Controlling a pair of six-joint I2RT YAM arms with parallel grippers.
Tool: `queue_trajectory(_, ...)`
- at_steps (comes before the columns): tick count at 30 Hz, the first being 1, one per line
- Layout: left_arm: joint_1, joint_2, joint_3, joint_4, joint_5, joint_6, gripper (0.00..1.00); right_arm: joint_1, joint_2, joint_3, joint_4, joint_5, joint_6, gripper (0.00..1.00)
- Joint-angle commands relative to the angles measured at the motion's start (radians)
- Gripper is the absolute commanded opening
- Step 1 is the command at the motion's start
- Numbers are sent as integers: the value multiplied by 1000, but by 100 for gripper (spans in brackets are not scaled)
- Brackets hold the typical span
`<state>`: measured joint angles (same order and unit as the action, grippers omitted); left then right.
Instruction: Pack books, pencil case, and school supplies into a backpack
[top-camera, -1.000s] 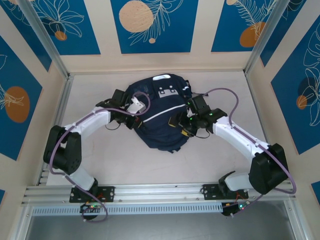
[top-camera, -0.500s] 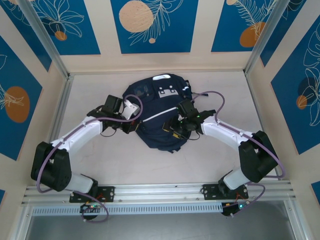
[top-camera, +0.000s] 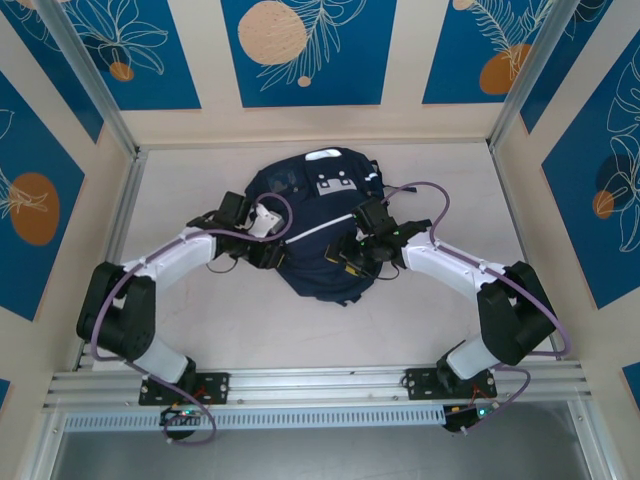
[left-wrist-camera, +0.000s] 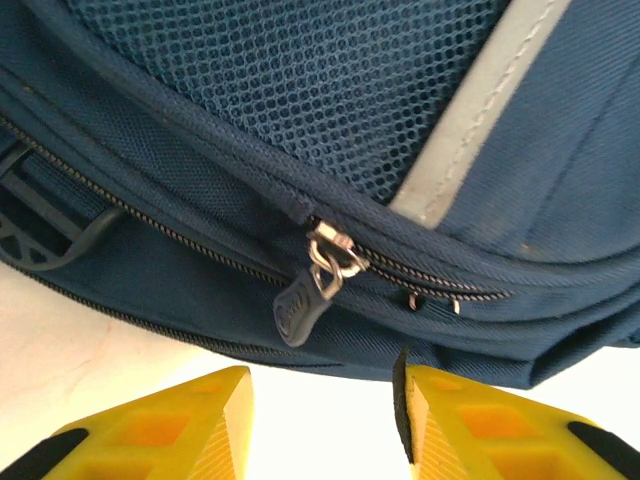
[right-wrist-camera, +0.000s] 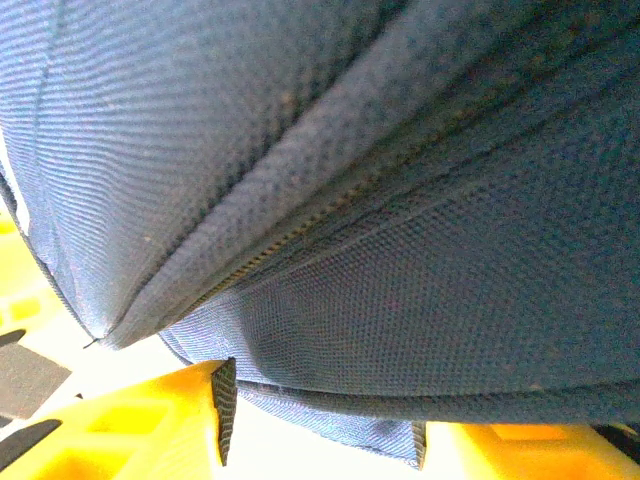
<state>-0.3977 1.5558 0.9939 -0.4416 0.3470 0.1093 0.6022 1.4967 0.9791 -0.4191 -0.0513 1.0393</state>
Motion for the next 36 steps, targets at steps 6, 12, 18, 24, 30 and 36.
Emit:
queue_trajectory(6,-1,73,84,30,38,68,33,0,-1,3,3,11,-10,51)
queue_trajectory(12,-1,91,109,10,36,88,2,4,0,3,-3,15,-10,50)
queue_trajectory(18,-10,-51,51,-2,36,26,0,7,11,-17,3,19,3,49)
queue_trajectory(24,-40,-185,-43,9,30,-43,0,4,31,-17,25,24,14,49)
queue_trajectory(30,-100,-234,-110,44,32,-110,0,14,49,-23,67,21,40,47)
queue_trajectory(36,-113,-210,-93,21,-160,-100,23,12,43,-15,50,34,35,45)
